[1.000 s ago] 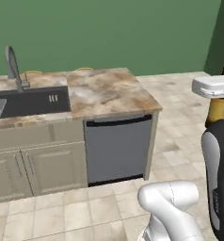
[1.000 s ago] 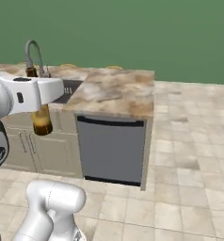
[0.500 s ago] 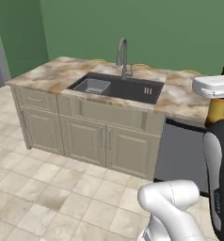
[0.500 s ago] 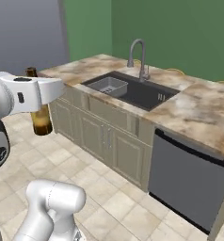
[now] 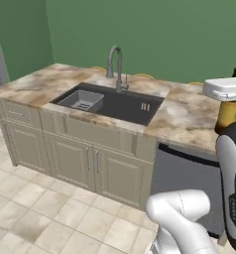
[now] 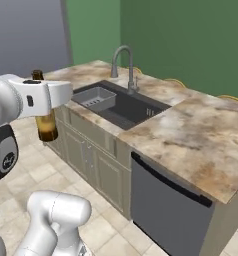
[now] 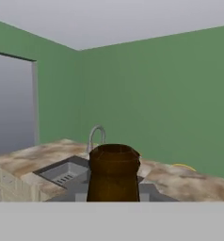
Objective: Get the candle and the beer from the cabinet and move them to the dining counter.
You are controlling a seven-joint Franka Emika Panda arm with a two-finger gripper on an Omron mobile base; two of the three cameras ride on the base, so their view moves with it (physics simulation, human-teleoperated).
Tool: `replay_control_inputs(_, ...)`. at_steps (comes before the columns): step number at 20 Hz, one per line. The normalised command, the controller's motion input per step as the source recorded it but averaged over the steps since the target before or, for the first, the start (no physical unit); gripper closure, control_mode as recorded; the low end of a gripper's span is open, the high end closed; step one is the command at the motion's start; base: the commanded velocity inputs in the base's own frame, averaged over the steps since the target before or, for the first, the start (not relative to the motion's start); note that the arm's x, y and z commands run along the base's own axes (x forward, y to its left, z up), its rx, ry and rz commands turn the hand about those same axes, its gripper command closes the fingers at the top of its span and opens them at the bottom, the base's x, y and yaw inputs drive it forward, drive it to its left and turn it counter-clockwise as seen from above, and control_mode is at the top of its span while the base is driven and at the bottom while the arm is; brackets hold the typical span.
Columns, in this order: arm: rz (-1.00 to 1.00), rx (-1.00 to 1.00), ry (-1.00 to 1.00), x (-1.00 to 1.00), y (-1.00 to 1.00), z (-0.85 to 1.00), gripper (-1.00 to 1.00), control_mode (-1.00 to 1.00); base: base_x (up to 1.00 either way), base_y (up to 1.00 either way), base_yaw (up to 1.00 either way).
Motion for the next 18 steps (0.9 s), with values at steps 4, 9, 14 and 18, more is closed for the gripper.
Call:
replay_control_inputs(4, 0.0, 0.0, 0.0, 0.0, 0.0, 0.0, 1.0, 1.0, 0.08, -1.0, -0.02)
replay_control_inputs(9, 0.0, 0.0, 0.0, 0.0, 0.0, 0.0, 1.0, 1.0, 0.0, -1.0, -0.01)
replay_control_inputs(14, 0.0, 0.0, 0.0, 0.0, 0.0, 0.0, 1.0, 1.0, -0.13, -1.0, 0.03)
replay_control_inputs(18, 0.0, 0.0, 0.0, 0.0, 0.0, 0.0, 1.0, 1.0, -0.15, -1.0, 0.13)
